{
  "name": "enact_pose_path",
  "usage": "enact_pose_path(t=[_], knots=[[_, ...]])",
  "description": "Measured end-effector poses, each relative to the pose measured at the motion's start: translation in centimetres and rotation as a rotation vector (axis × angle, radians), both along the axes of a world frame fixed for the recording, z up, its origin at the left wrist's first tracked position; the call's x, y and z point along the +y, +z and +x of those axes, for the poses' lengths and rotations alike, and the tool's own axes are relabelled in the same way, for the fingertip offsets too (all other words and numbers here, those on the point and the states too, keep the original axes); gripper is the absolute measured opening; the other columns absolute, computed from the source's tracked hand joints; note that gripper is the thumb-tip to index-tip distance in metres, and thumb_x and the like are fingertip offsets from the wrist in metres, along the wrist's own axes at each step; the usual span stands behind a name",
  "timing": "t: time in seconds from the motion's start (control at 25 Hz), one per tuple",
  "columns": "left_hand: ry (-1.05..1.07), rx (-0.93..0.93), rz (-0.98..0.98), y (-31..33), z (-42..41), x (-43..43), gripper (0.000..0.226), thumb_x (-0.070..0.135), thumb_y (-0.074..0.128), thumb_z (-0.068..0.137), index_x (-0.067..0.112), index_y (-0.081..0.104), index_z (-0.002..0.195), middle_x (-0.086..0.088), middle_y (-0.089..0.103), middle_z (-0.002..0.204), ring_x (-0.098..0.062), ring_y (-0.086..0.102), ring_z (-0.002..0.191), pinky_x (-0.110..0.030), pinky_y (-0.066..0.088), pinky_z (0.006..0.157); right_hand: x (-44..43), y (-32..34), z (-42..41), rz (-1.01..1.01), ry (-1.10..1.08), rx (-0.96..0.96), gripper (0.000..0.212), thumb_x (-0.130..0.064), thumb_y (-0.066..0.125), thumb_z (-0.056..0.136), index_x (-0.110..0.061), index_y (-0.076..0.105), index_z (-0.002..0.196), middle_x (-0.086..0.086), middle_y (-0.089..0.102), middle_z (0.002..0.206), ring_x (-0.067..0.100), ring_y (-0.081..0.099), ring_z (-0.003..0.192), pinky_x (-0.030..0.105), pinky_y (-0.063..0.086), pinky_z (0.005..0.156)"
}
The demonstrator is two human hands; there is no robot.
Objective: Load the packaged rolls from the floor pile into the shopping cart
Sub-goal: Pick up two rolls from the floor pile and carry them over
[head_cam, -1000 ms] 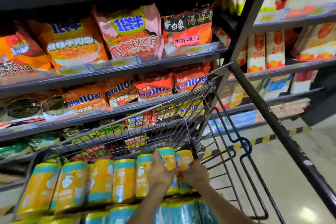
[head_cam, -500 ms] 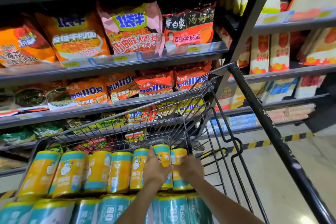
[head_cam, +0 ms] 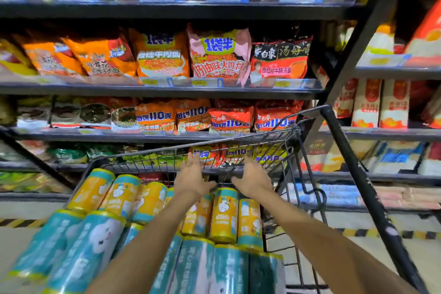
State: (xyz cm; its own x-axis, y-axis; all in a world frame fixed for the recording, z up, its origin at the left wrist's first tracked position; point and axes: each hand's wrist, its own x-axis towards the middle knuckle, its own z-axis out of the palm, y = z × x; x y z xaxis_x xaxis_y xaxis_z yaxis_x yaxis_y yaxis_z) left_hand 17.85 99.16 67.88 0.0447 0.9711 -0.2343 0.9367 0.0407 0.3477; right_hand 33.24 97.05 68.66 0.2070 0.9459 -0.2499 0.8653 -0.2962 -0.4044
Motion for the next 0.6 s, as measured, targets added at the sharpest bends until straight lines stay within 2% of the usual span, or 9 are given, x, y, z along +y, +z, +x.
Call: enact_pose_path(t=[0.08,0.2,0.28,0.44,0.6], knots=[[0.014,0.033,0.068,2.5,-1.8,0.1,0.1,0.045,0.069,0.082,0.016,0.004,0.152,-0.003,0.0,0.16,-0.025,0.01,0.147,-0.04,0.03,0.113,0.7,2.5,-1.6,0.071,0.088,-0.047,0.073,-0.04,0.062,0.088,-0.009,0.029,0.145,0.01,0.045,0.139,0.03,0.044,0.127,0.04,0.043,0.099],[0.027,0.097,0.162,6.5,-5.1,-1.1,0.1,0.047,0.068,0.082,0.015,0.004,0.152,-0.004,0.001,0.16,-0.027,0.006,0.147,-0.043,0.022,0.116,0.7,5.9,-4.8,0.181,0.214,-0.049,0.074,-0.041,0.062,0.086,-0.007,0.031,0.144,0.012,0.042,0.144,0.03,0.038,0.132,0.04,0.037,0.106],[0.047,0.159,0.214,9.0,-8.0,-2.9,0.098,0.048,0.067,0.081,0.015,0.008,0.152,-0.005,0.007,0.16,-0.027,0.007,0.147,-0.046,0.018,0.116,0.0,7.9,-7.3,0.229,0.297,-0.06,0.078,-0.041,0.06,0.088,-0.005,0.025,0.147,0.011,0.035,0.149,0.029,0.032,0.137,0.04,0.032,0.11],[0.203,0.249,0.311,12.9,-16.7,-10.0,0.094,0.052,0.068,0.079,0.016,0.017,0.149,-0.007,0.018,0.157,-0.032,0.013,0.145,-0.051,0.017,0.114,-4.4,12.3,-15.1,0.304,0.451,-0.008,0.074,-0.041,0.06,0.089,-0.005,0.028,0.145,0.013,0.041,0.144,0.031,0.038,0.133,0.038,0.036,0.102],[0.438,0.299,0.295,15.0,-25.5,-20.0,0.1,0.055,0.066,0.079,0.013,0.01,0.151,-0.008,0.013,0.158,-0.033,0.013,0.145,-0.05,0.02,0.114,-10.7,14.8,-24.1,0.383,0.643,0.044,0.065,-0.042,0.062,0.086,-0.004,0.041,0.134,0.017,0.05,0.134,0.033,0.047,0.124,0.038,0.042,0.094]])
